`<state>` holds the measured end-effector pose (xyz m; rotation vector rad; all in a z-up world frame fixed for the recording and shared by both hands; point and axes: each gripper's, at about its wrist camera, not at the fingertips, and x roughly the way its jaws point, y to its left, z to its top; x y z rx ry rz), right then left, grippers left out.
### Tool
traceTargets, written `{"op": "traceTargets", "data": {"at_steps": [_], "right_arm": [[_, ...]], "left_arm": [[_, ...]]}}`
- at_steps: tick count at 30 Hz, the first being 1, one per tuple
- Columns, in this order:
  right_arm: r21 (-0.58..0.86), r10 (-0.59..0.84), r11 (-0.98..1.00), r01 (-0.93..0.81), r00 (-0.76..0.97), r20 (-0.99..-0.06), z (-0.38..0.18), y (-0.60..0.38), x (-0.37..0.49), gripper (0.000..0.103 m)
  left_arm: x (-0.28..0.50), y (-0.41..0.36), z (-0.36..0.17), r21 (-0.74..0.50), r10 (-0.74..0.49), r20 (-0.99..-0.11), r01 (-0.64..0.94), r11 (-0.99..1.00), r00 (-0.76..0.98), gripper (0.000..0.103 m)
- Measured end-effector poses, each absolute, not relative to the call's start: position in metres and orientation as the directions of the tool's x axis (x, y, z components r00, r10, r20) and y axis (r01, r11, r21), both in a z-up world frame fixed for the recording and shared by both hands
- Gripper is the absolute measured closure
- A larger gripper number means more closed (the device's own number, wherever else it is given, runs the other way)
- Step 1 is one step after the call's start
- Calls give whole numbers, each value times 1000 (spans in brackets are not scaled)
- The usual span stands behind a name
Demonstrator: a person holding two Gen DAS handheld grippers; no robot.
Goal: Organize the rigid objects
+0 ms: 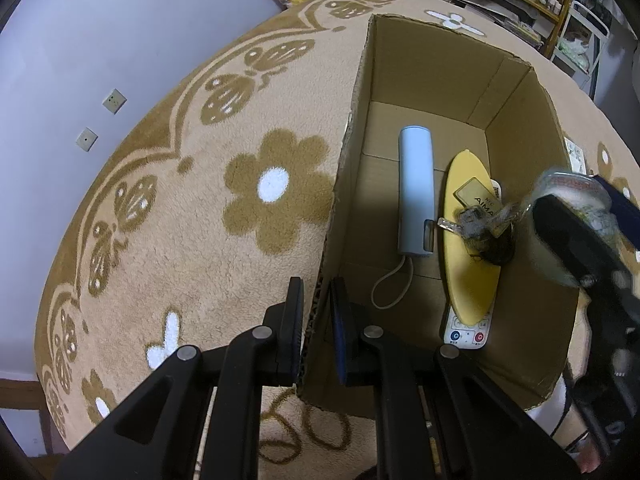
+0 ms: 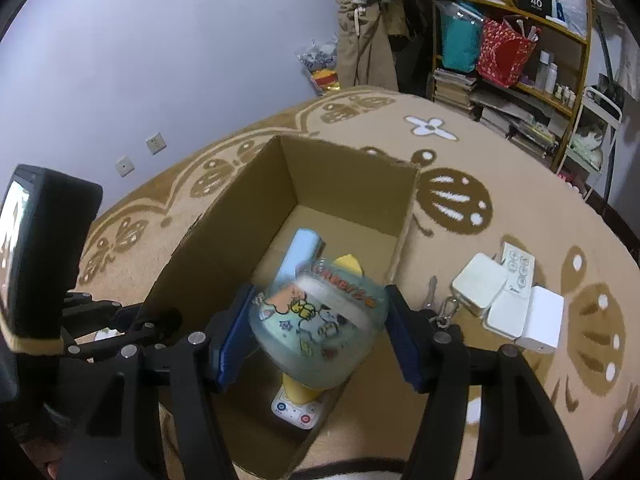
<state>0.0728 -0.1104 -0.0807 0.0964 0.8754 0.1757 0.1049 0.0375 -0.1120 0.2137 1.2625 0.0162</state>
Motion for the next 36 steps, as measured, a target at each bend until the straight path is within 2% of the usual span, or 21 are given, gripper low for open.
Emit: {"op": "traceTargets", "data": {"at_steps": [3,6,11,18,27,36], "right_arm": [[171,208,978,-122,661,-721,-70,-117,69,33],[171,195,980,-104,689,-698,-61,-124,66,17],[131,125,990,-45,702,-701,-60,-142,65,5],[75,19,996,54,675,-737,-79,-176,68,5],[58,-43,988,142,618,-785,-116,-210,67,5],[106,-6,982,157,583,-812,-146,-222,70,5]], "left_arm": [[105,37,-112,167,126,-944,112,980,305,91],[106,37,-112,168,129,-944,106,980,302,91],[105,38,-111,170,129,-942,108,980,310,91],[104,38,-110,169,127,-942,111,979,312,91],[105,36,-110,178,137,-939,105,979,316,91],[104,36,-110,185,142,-936,107,977,322,91]]}}
